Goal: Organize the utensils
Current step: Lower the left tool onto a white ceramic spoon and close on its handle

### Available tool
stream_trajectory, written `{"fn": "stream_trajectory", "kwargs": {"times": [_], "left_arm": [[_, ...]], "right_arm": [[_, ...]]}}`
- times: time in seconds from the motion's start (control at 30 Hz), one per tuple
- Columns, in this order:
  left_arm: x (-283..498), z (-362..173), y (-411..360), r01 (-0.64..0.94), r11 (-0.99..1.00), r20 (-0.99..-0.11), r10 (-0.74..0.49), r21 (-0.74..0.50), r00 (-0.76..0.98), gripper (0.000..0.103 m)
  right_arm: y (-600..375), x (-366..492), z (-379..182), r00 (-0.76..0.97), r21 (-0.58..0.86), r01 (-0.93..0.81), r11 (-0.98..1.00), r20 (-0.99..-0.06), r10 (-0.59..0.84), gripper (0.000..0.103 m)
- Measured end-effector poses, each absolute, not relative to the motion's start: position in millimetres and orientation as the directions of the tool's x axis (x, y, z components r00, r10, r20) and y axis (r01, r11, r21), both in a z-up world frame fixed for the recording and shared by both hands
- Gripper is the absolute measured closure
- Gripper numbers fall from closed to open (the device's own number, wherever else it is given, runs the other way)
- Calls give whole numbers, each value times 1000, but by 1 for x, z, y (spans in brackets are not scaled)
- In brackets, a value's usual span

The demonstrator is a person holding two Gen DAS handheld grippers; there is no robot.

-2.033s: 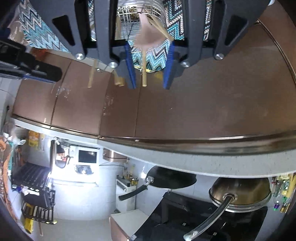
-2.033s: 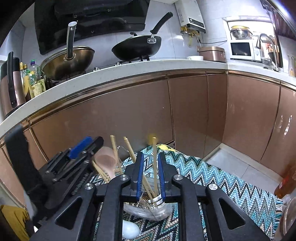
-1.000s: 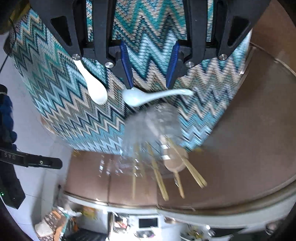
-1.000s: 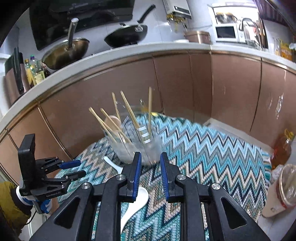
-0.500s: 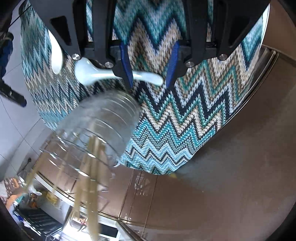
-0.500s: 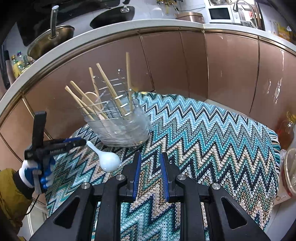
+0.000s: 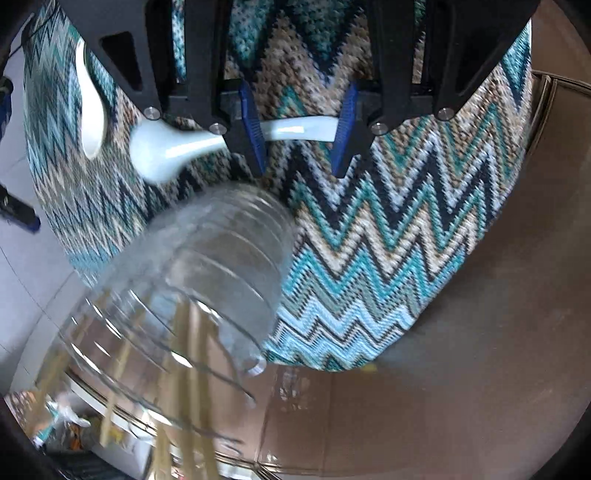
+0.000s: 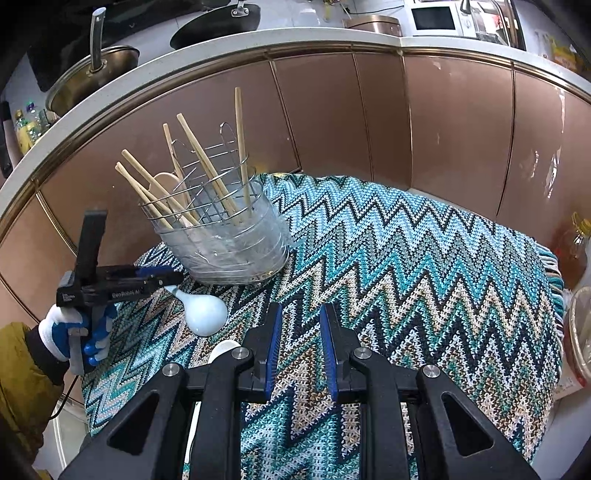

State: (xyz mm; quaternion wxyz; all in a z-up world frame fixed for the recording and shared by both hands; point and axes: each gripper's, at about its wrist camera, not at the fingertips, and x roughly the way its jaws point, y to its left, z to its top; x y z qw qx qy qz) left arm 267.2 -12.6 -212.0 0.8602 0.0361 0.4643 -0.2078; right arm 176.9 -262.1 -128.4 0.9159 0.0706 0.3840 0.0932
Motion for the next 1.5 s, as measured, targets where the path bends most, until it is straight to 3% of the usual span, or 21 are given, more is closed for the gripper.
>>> {"fn": "stream_trajectory", "kwargs": {"times": [0.43, 0.63, 1.0, 1.4, 1.5], "left_arm": [[176, -214, -15, 550, 830, -866, -342, -95, 365, 68], [160, -200, -14, 561, 815, -836, -405, -146, 370, 68], [161, -206, -97, 688, 710, -838, -279, 149, 469, 68], [168, -218, -145, 702, 640, -821, -192, 311, 538, 68], [172, -220, -145, 700, 647, -823, -194, 301, 533, 69]], "right_arm": [[-265, 164, -121, 696, 221, -113, 969, -679, 236, 79], [-262, 162, -122, 692, 224, -124, 967, -679, 247, 77], [-271, 162, -132, 684, 241, -103, 965, -687, 244, 76], [-280, 159, -141, 683, 281, -80, 956, -684, 258, 76], [-282, 157, -140, 685, 283, -77, 956, -681, 258, 76]]}}
